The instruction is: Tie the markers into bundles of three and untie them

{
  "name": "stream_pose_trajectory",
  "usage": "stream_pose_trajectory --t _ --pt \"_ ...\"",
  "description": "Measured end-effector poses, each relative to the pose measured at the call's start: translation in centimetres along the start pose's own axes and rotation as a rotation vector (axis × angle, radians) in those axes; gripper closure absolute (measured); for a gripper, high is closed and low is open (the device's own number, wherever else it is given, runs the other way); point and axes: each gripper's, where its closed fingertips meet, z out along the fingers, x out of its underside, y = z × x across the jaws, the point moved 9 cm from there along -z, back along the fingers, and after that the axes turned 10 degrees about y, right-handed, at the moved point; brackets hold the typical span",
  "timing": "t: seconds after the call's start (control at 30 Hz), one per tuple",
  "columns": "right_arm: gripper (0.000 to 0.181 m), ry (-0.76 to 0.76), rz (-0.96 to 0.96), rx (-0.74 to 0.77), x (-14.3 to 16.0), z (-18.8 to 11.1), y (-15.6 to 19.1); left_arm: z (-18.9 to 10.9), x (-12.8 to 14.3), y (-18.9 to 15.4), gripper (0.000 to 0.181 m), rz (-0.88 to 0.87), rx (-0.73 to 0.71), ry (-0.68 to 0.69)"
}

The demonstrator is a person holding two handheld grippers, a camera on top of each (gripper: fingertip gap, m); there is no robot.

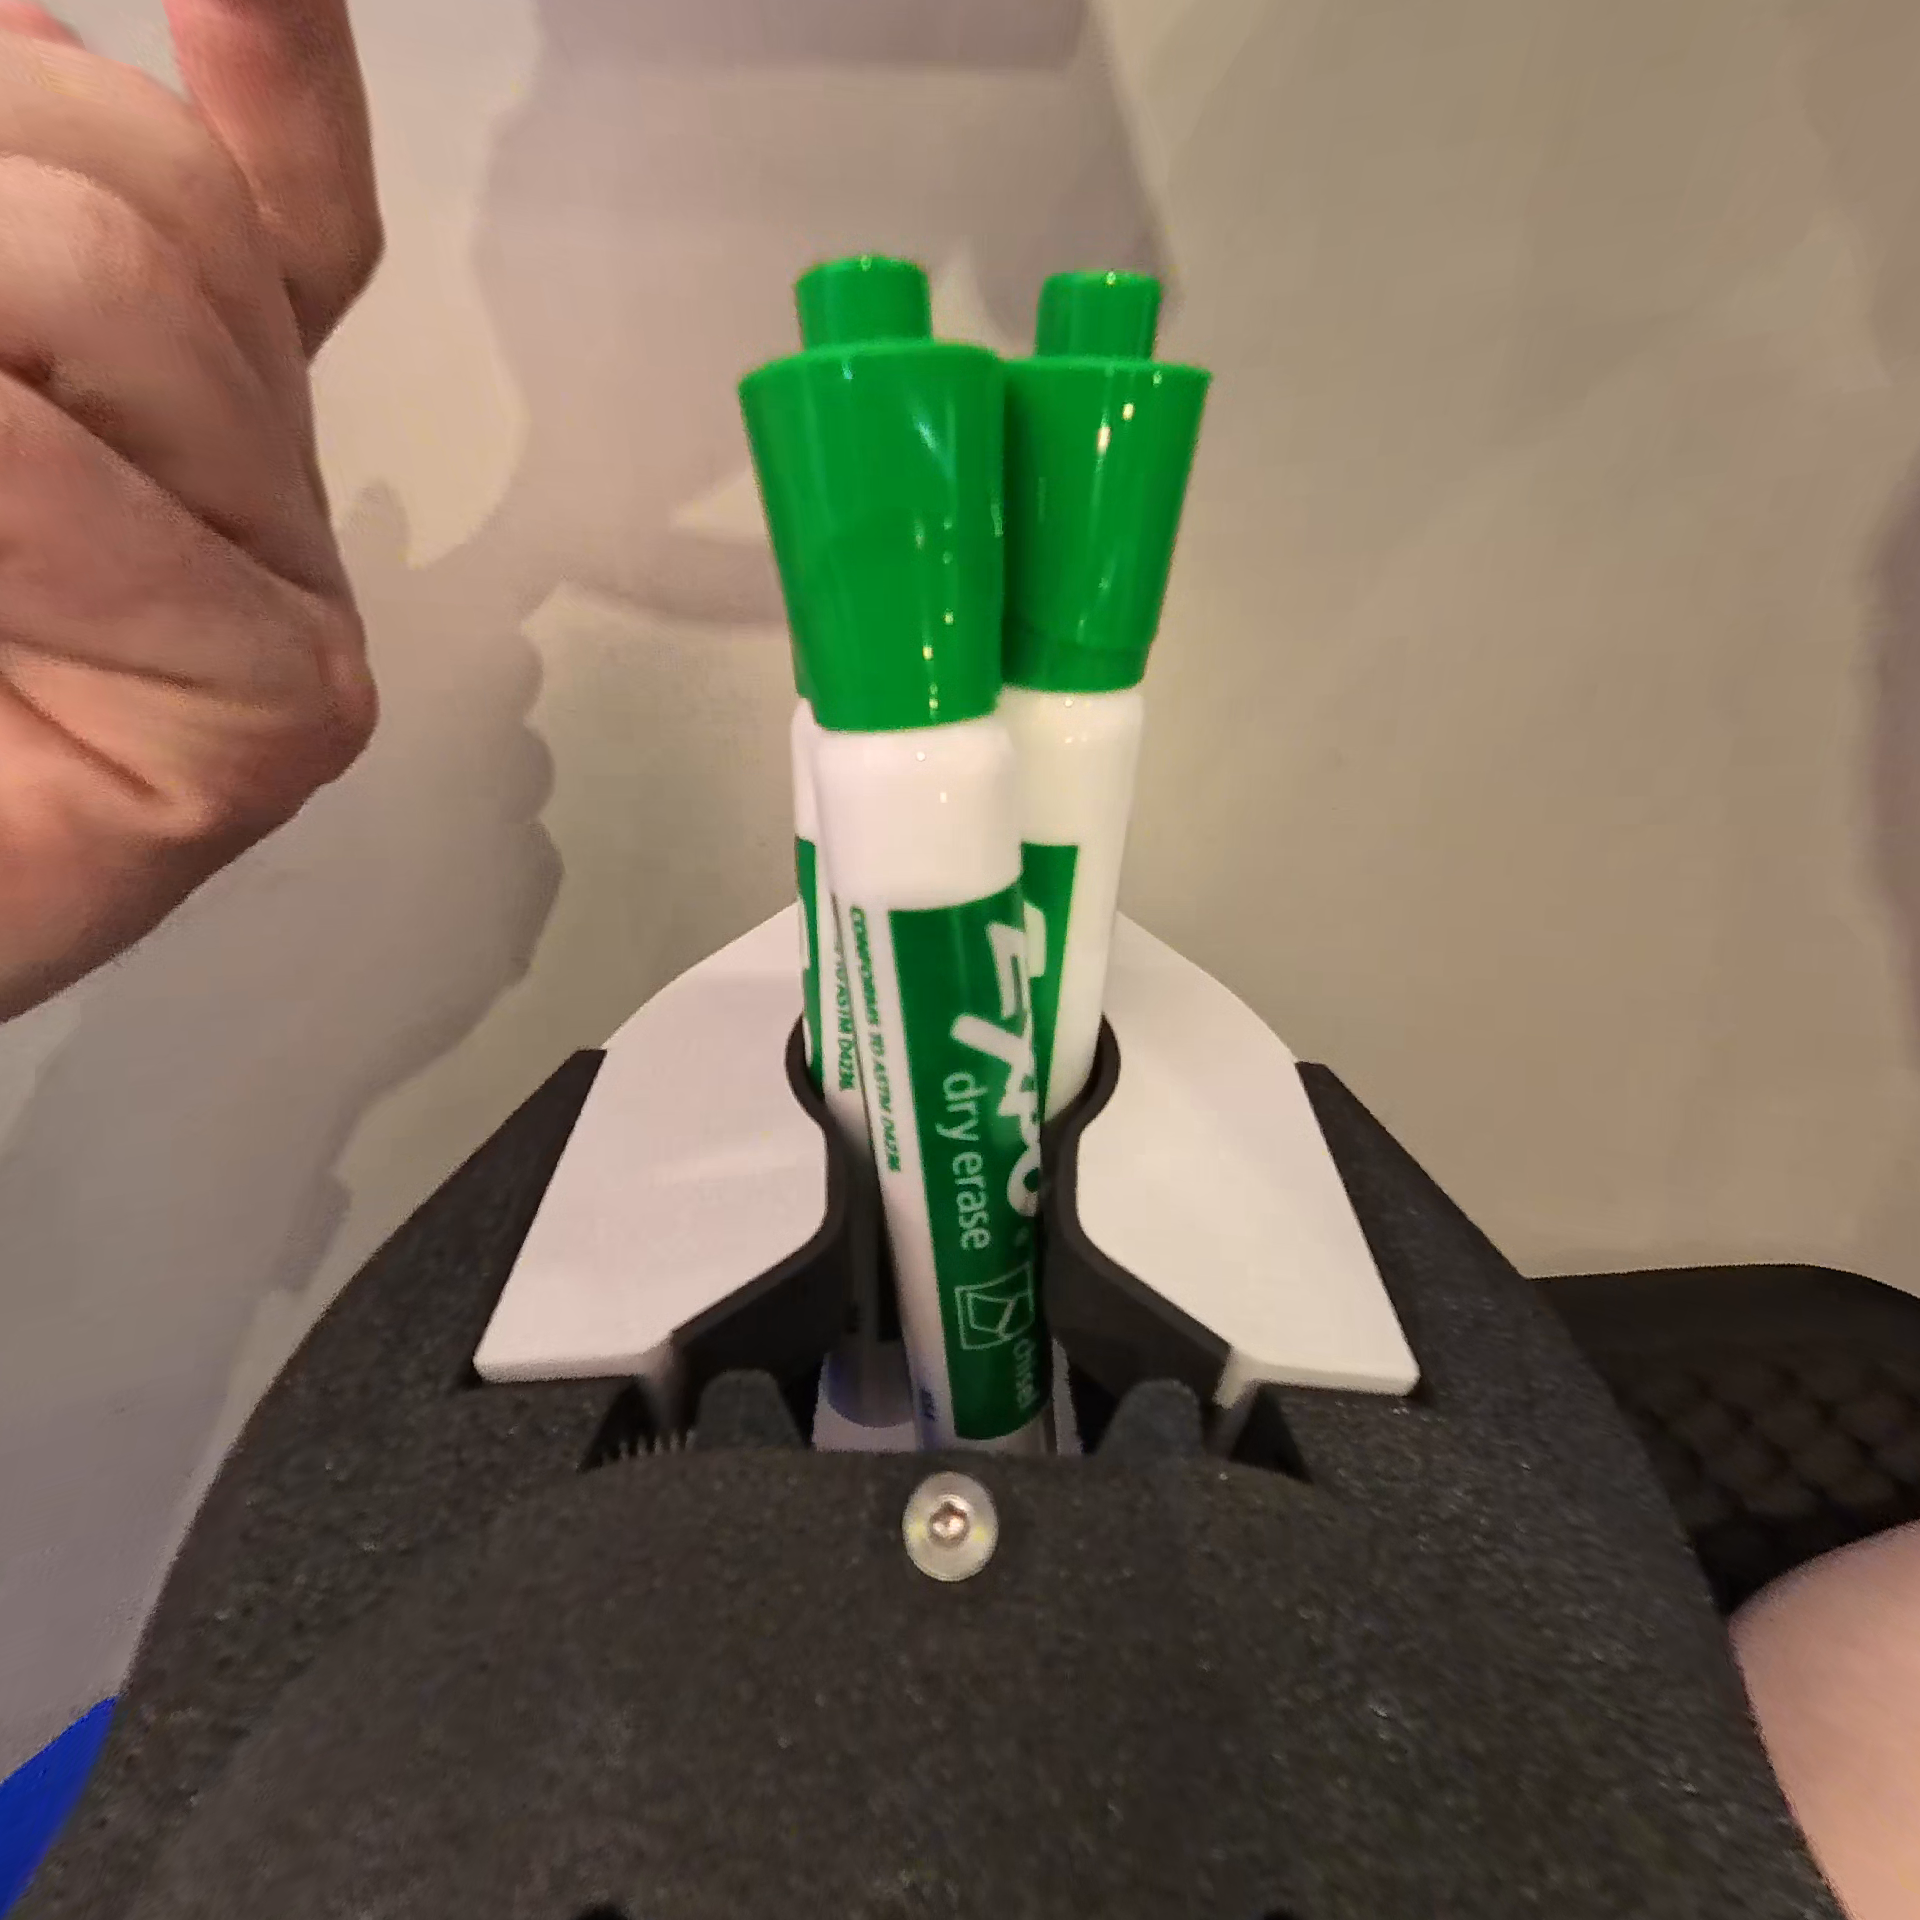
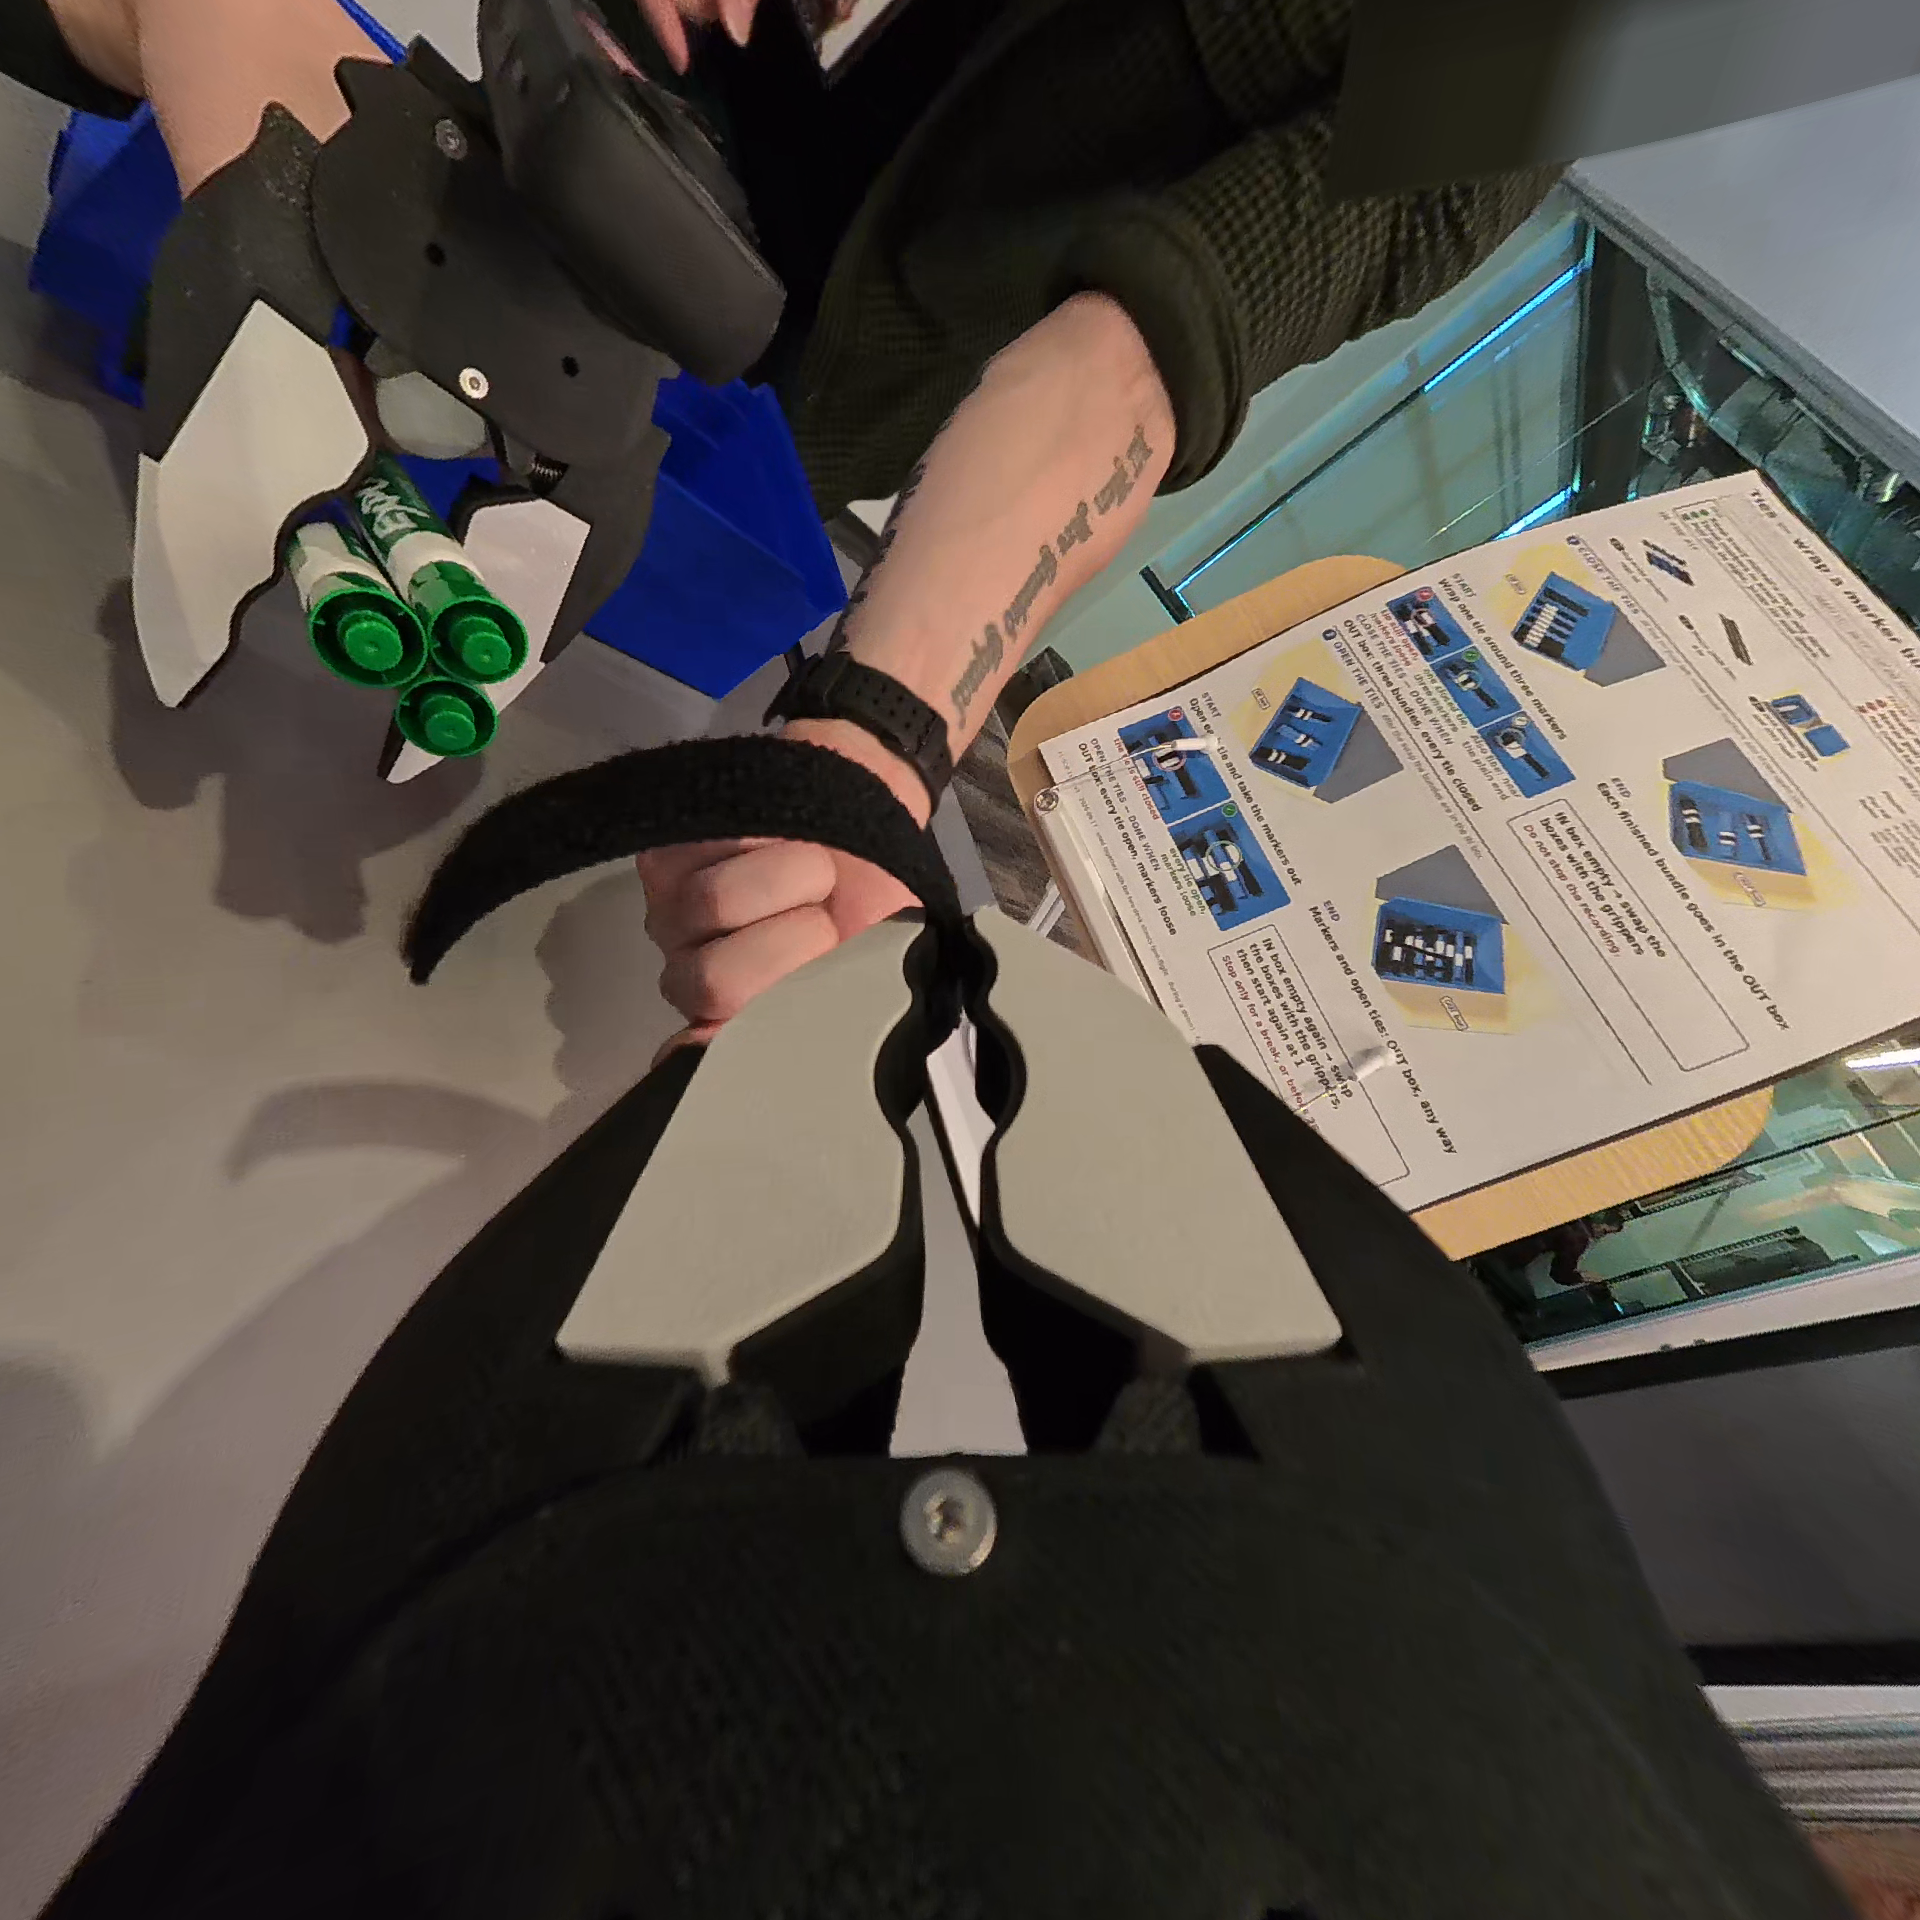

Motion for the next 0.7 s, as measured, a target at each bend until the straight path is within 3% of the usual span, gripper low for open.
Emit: stream_pose_trajectory --t 0.7 --pt "0.177 -0.01 0.02 0.012 0.18 -0.31 -0.43 0.47 0.19 -0.18 0.14 0.001 0.024 0.042"
